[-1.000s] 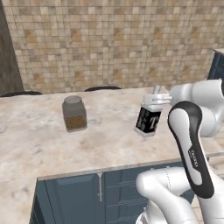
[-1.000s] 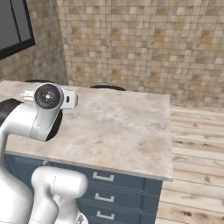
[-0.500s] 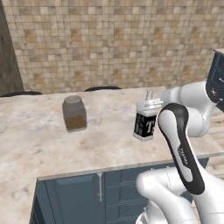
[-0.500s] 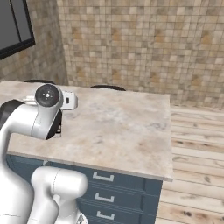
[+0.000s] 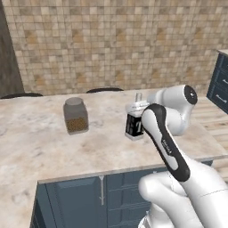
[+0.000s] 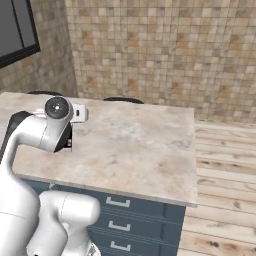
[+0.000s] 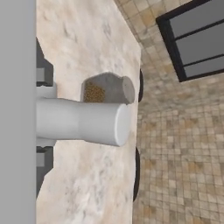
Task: Open the cabinet directly in front. Then move the liquor and the cup to the dining counter with the jar on it.
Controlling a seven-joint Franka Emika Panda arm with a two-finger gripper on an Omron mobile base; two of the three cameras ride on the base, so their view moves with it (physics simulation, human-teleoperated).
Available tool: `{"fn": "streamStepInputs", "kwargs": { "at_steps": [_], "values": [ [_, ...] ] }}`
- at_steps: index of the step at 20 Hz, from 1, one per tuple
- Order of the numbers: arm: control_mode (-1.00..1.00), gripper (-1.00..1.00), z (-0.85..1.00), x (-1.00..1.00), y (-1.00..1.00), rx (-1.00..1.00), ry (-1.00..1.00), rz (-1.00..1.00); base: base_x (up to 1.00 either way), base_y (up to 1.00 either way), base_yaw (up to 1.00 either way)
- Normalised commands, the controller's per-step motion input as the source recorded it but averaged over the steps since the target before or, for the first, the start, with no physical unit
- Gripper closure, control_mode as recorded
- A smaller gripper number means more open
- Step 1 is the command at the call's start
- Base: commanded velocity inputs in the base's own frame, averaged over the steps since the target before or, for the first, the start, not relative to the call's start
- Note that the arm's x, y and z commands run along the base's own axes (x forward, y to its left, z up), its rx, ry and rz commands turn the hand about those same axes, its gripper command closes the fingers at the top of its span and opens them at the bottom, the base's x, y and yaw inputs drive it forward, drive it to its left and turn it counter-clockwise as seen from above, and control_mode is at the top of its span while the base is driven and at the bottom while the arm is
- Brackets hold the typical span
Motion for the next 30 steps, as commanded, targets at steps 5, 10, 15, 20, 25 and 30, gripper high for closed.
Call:
{"fn": "streamStepInputs", "kwargs": {
  "at_steps": [5, 10, 15, 20, 25, 30],
  "values": [
    [-1.00, 1.00, -0.31, 0.46, 0.17, -0.14, 0.00, 0.00, 0.00, 0.00, 0.00],
    [-1.00, 1.00, -0.27, 0.17, 0.02, -0.08, 0.00, 0.00, 0.00, 0.00, 0.00],
    [-1.00, 1.00, -0.21, 0.00, 0.00, 0.01, -0.09, 0.00, 0.00, 0.00, 0.00],
    [-1.00, 1.00, -0.19, 0.00, 0.00, 0.08, -0.14, 0.00, 0.00, 0.00, 0.00],
    [-1.00, 1.00, -0.02, 0.00, 0.00, 0.03, -0.03, 0.00, 0.00, 0.00, 0.00],
    [-1.00, 1.00, -0.04, 0.61, 0.06, -0.02, 0.01, -0.06, 0.00, 0.00, 0.00]
  ]
}}
